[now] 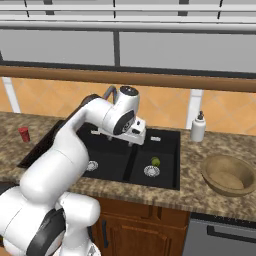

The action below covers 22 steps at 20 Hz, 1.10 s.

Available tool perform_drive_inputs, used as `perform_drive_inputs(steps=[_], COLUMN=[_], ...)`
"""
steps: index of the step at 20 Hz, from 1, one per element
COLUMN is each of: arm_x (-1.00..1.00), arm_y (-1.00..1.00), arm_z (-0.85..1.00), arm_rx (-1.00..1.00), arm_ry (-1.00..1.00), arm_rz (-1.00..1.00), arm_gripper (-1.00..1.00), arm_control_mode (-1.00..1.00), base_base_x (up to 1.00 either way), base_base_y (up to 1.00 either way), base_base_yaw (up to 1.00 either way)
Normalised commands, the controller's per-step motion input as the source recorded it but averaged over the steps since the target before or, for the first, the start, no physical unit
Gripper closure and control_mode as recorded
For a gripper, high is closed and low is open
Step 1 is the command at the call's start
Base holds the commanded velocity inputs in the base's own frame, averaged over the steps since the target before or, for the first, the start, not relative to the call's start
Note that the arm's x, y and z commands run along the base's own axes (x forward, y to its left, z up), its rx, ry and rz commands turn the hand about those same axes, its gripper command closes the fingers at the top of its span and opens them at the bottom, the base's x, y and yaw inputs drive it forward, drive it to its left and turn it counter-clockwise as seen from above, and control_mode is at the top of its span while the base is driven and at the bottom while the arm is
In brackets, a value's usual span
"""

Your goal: Pick the lime from the sink and place it in the bowl. Then pick the bowl and place it in the microwave. Then close the microwave door and press the start button.

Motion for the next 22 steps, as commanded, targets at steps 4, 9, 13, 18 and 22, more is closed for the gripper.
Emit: perform_drive_inputs(steps=[4,9,13,18,22], arm_x=[0.27,0.37,0.54,0.59,0.7], arm_y=[-0.74,-0.4,-0.4,-0.32,-0.03], arm_z=[-0.33,-0.49,-0.53,-0.56,-0.45], arm_rx=[0.09,0.07,0.13,0.12,0.01], arm_ry=[0.11,0.11,0.03,0.04,0.1], arm_rz=[-0.18,-0.25,-0.21,-0.09,0.0], arm_gripper=[-1.0,-1.0,-1.0,-1.0,-1.0], arm_control_mode=[-1.0,-1.0,-1.0,-1.0,-1.0], base_base_x=[0.0,0.0,0.0,0.0,0.0], base_base_y=[0.0,0.0,0.0,0.0,0.0], base_base_yaw=[0.0,0.0,0.0,0.0,0.0])
